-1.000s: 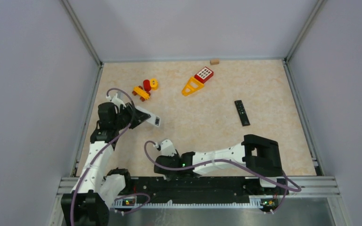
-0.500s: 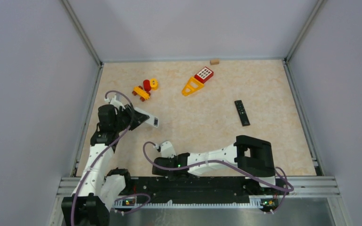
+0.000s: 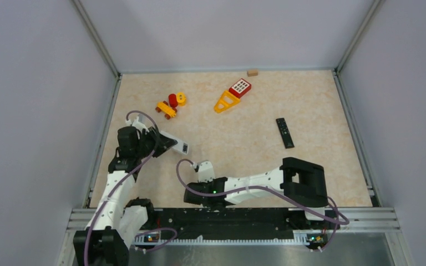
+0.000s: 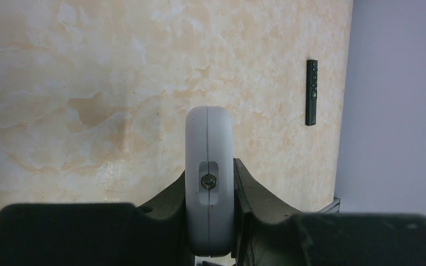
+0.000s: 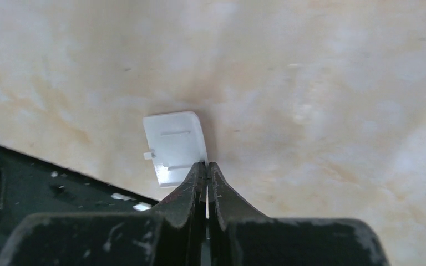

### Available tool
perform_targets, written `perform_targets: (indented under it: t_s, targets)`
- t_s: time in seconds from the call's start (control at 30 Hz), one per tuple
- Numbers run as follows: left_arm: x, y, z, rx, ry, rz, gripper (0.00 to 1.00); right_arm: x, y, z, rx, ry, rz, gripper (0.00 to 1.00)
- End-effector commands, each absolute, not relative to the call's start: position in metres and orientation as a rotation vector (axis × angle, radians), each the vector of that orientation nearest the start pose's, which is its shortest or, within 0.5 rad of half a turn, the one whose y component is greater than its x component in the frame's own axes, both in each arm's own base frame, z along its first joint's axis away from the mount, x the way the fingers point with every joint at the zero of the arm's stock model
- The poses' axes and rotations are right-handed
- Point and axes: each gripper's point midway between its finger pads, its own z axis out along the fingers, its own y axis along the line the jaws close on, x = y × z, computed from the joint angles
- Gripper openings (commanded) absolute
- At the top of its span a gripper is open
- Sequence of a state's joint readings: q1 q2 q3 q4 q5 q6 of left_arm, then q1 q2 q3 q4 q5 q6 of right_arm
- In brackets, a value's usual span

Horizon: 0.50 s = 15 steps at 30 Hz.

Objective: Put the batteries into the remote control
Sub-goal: Pick up the battery cover at the center of the board.

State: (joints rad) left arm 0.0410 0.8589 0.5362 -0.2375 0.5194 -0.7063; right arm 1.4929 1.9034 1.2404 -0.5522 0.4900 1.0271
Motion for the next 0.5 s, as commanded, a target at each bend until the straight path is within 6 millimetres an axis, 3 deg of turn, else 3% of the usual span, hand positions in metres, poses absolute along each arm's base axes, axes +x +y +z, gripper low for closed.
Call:
perform_targets:
  t_s: [0.0,0.17,0.27,0.47]
  targets:
    - [0.266,-0.108,0.159,-0.453,2.087,-1.015,0.00,0.120,0.366,0.063,-0.268,2.438,0.248,0.00]
    - [0.271,-0.118,0.153,-0.483,2.016,-1.125,0.00,0.152,0.330,0.090,-0.124,2.402,0.279,0.00]
    - [0.273,-0.123,0.136,-0.563,1.989,-1.168,0.00,0.169,0.310,0.103,-0.055,2.386,0.300,0.00]
    - [0.287,-0.143,0.127,-0.634,1.944,-1.134,0.07,0.193,0.289,0.120,0.009,2.363,0.349,0.00]
